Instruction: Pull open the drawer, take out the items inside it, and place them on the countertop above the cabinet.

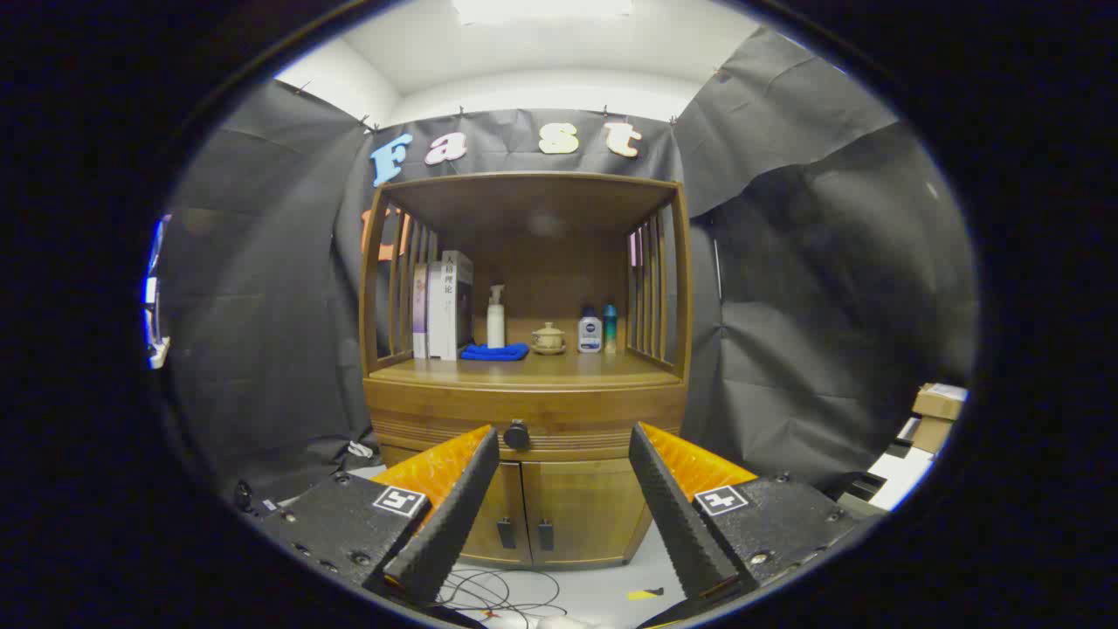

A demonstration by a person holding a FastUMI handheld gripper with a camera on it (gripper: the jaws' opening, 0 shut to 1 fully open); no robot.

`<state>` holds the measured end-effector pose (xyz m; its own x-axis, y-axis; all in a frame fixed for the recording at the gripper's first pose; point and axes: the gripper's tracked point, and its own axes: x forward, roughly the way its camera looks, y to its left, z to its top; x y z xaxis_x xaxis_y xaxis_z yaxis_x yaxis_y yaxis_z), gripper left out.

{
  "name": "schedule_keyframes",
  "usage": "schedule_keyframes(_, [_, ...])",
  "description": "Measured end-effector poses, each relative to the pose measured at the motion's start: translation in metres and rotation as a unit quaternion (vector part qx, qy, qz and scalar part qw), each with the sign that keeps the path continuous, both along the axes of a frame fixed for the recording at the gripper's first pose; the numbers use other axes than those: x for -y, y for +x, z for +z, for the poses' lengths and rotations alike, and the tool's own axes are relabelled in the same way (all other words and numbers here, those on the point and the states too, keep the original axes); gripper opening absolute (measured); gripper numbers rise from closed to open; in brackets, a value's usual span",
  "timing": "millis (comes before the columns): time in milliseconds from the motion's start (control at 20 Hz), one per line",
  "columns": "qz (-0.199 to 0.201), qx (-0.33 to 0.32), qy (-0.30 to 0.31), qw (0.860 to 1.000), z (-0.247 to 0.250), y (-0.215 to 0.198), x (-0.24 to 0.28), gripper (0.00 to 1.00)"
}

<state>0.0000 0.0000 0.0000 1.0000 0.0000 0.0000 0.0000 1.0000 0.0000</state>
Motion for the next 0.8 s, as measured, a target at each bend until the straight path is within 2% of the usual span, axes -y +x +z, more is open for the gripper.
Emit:
schedule_keyframes(450, [0.004, -0.005, -0.003, 1.000, -0.003, 0.001, -0.004, 0.97])
schedule_keyframes(800, [0.015, -0.005, -0.003, 1.000, -0.002, 0.019, -0.011, 0.97])
